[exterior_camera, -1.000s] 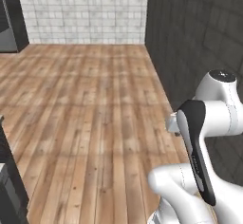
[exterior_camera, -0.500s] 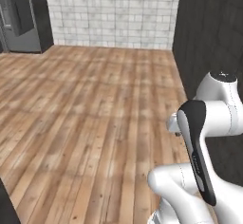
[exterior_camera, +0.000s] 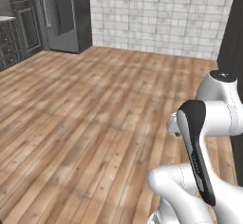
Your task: Pick up the pear and kiwi from the fridge and place one fruit on each plate on the dining counter.
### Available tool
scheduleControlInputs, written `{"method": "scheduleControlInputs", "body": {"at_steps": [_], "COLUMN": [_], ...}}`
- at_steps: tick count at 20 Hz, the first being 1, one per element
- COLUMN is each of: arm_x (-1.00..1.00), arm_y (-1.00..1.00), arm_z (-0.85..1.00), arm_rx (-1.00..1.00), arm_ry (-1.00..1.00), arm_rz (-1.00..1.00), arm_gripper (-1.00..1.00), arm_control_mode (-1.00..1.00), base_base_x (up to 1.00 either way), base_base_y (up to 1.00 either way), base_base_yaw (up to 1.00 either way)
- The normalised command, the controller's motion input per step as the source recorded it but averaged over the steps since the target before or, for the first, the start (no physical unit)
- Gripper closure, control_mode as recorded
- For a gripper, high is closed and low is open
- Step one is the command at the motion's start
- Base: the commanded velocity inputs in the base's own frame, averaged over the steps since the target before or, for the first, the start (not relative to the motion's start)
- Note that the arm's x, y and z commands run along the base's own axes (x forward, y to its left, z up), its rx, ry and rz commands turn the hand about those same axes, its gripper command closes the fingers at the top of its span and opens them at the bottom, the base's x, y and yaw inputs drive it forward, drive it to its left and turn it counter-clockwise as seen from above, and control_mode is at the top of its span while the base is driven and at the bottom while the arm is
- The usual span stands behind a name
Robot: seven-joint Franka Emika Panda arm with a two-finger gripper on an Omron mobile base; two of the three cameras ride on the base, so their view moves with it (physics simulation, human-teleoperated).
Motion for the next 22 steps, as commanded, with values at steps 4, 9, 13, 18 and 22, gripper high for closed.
{"method": "scheduleControlInputs", "body": {"at_steps": [4, 9, 13, 18, 22], "arm_x": [0.0, 0.0, 0.0, 0.0, 0.0], "arm_y": [0.0, 0.0, 0.0, 0.0, 0.0], "arm_z": [0.0, 0.0, 0.0, 0.0, 0.0], "arm_rx": [0.0, 0.0, 0.0, 0.0, 0.0], "arm_ry": [0.0, 0.0, 0.0, 0.0, 0.0], "arm_rz": [0.0, 0.0, 0.0, 0.0, 0.0], "arm_gripper": [-1.0, -1.0, -1.0, -1.0, -1.0], "arm_control_mode": [1.0, 1.0, 1.0, 1.0, 1.0], "base_base_x": [1.0, 1.0, 1.0, 1.0, 1.0], "base_base_y": [-0.46, -0.26, -0.03, 0.12, 0.18], "base_base_yaw": [0.4, 0.37, 0.19, 0.0, 0.01]}}
